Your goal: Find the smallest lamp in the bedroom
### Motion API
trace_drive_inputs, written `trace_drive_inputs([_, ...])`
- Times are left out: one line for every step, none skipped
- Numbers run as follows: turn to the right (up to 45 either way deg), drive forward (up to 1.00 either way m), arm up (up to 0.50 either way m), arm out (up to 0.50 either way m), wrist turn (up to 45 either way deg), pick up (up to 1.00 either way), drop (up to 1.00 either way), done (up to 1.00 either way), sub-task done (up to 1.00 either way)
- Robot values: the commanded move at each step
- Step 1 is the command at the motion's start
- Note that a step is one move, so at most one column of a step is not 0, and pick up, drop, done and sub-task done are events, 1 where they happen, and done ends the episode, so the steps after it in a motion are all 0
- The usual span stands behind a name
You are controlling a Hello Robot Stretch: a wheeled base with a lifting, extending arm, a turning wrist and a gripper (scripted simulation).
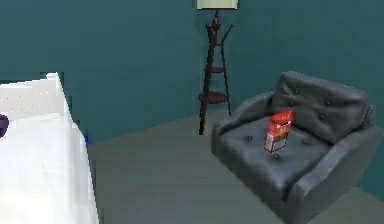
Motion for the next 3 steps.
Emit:
trace_drive_inputs([45.0, 0.00, 0.00, 0.00, 0.0, 0.00, 0.00, 0.00, 0.00])
trace_drive_inputs([45.0, 0.00, 0.00, 0.00, 0.0, 0.00, 0.00, 0.00, 0.00])
trace_drive_inputs([45.0, 0.00, 0.00, 0.00, 0.0, 0.00, 0.00, 0.00, 0.00])
